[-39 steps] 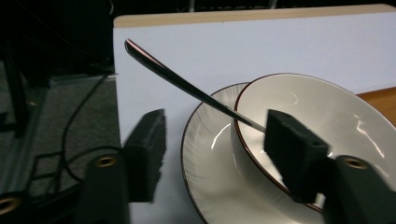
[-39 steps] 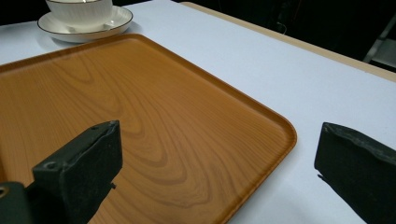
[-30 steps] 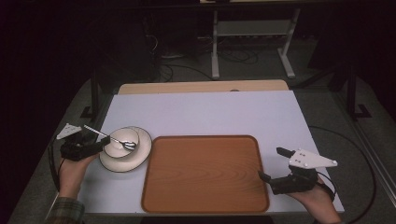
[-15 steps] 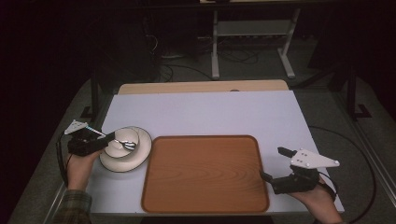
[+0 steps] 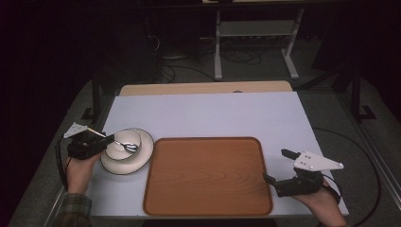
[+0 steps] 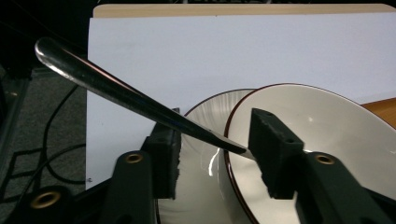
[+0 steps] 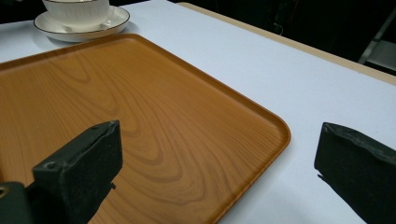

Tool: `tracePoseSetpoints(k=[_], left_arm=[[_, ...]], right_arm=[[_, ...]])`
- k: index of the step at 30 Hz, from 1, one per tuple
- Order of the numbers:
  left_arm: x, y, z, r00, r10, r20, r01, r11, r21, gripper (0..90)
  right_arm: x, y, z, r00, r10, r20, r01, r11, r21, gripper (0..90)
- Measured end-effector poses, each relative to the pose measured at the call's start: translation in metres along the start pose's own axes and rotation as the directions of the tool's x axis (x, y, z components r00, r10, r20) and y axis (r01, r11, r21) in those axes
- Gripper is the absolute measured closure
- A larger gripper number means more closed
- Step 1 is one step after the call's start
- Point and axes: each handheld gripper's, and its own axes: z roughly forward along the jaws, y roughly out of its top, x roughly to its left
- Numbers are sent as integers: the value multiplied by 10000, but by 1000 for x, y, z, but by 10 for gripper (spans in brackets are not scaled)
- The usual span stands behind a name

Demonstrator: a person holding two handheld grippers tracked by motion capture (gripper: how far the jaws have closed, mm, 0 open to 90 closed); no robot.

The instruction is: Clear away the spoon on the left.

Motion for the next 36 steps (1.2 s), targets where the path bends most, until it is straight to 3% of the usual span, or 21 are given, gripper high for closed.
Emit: tracePoseSetpoints(k=[10, 19, 31, 36], left_arm=[[-1, 0, -1, 9998, 166, -126, -166, 9999, 11, 622], [-1, 2, -9, 9994, 290, -205, -295, 9992, -266, 685], [-15, 10, -21, 9977, 544, 398, -516, 9963, -687, 780], [-21, 13, -23, 9940, 583, 922, -512, 9957, -766, 813]], right_arm=[[0, 0, -1, 10000, -12, 17, 12, 10000, -40, 5], [-1, 0, -1, 10000, 20, 38, -19, 10000, -53, 6], [-1, 0, -2, 10000, 38, 66, -37, 9999, -103, 5], [-2, 0, -3, 9999, 51, 96, -50, 9999, -147, 5]])
